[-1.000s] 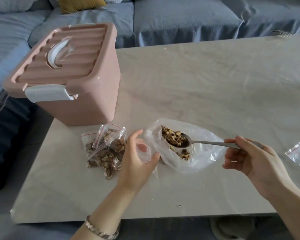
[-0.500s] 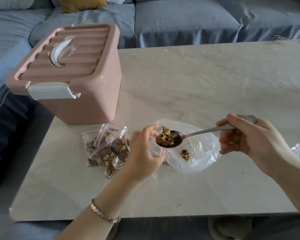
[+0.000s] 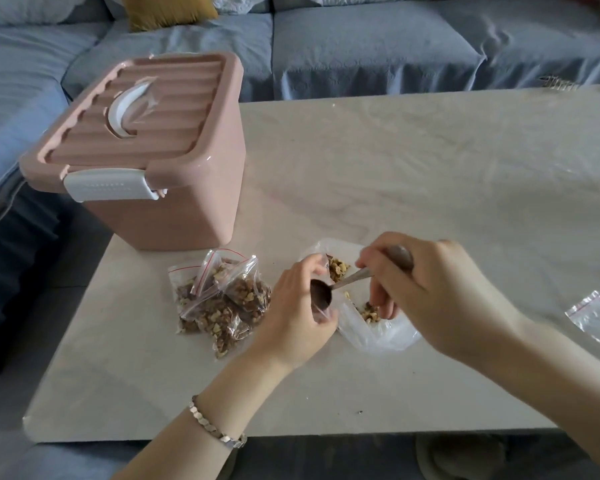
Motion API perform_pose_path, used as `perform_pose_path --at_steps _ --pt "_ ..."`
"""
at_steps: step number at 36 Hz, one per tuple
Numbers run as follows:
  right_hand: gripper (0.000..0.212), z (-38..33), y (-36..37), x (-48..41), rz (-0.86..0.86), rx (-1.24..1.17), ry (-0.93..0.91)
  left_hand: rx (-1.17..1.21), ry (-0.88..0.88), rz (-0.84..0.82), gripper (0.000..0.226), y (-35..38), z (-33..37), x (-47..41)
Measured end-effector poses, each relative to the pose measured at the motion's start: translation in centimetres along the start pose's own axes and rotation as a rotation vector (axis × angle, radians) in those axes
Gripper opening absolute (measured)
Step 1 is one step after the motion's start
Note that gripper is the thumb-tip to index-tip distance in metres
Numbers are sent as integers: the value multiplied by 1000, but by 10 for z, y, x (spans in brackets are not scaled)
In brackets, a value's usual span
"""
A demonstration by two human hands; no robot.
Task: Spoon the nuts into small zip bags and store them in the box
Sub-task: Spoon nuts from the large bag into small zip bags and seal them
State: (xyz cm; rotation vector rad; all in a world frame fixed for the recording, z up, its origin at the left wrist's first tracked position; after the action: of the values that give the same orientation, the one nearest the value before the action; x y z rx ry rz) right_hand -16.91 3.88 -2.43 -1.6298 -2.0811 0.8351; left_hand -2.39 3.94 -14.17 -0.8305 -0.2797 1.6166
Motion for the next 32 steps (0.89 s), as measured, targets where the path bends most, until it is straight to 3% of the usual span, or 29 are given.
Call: perform_pose_path --at_steps 3,7,10,14,19,22,27,32 --pt "28 -7 7 7 9 35 -100 -27 -204 151 74 -3 -5 3" --pt "20 -2 16 9 -17 14 -151 40 -408 203 75 -2 -13 5" --pt "18 5 15 8 -17 -90 -94 56 -385 210 59 -4 -14 6" --pt "18 17 0 7 99 -258 -42 60 -229 163 37 -4 -13 12" --pt "27 47 -32 6 353 -399 89 118 -181 121 53 0 -10 22" --pt "30 64 -43 13 412 -301 128 185 -301 141 54 2 -7 24" --pt "32 81 -39 28 355 -84 122 242 -508 79 31 0 -3 25" --pt "24 89 -26 36 278 37 127 105 -511 -68 22 -2 4 25"
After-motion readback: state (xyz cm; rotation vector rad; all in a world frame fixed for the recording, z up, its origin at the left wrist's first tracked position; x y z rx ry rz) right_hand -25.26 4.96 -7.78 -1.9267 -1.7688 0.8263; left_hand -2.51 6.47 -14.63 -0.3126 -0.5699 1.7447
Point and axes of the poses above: each hand's wrist, its own x-axis away from the middle knuckle, its own y-axis out of the palm, z = x × y, the point moved 3 cm from there along -x, towards the middle knuckle, and after that the axes turned 5 degrees about z, right-handed, at the moved point
